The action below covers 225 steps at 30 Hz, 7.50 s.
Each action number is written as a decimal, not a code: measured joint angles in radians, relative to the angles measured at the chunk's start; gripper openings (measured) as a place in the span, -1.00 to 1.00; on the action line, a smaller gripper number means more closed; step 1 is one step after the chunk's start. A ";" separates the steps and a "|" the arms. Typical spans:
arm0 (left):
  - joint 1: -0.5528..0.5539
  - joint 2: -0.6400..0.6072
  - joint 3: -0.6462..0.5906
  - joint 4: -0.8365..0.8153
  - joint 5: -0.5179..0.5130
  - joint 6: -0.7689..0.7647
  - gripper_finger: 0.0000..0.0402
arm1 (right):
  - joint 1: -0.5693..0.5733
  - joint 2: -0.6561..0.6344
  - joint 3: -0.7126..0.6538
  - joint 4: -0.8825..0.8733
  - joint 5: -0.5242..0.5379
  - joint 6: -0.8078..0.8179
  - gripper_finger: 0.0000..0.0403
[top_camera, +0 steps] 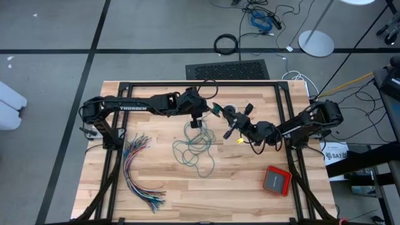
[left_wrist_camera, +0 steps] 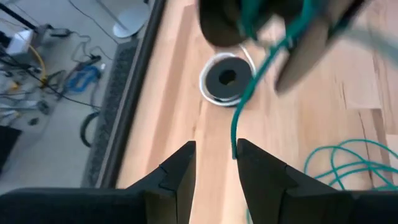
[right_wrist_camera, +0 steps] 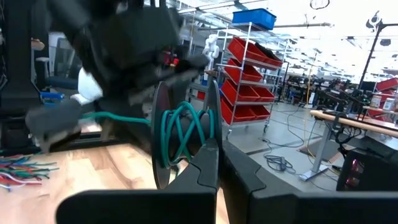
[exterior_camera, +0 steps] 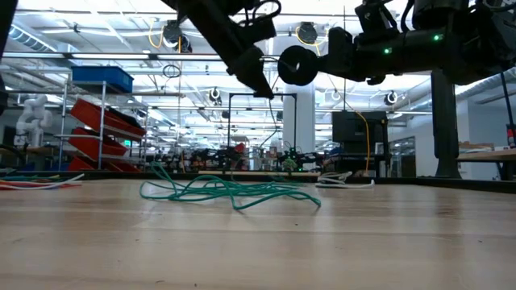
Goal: Coil cords
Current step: Coil the green wire onto the spool
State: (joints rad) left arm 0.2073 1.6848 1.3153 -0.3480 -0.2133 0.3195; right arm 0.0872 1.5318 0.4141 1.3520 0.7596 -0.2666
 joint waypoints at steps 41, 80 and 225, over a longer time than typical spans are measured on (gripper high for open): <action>-0.032 0.004 -0.495 0.872 0.068 -0.289 -0.39 | 0.000 0.000 0.000 0.013 -0.002 -0.010 -1.00; -0.021 0.177 -0.314 0.911 -0.003 -0.388 -0.99 | -0.022 0.000 0.000 0.054 0.004 0.020 -1.00; -0.062 0.114 0.278 -0.376 -0.334 -0.023 -0.96 | -0.067 0.001 0.089 -0.359 -0.027 0.245 -1.00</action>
State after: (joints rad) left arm 0.1455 1.7992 1.5929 -0.7238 -0.5475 0.2962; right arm 0.0200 1.5326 0.5030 0.9928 0.7330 -0.0219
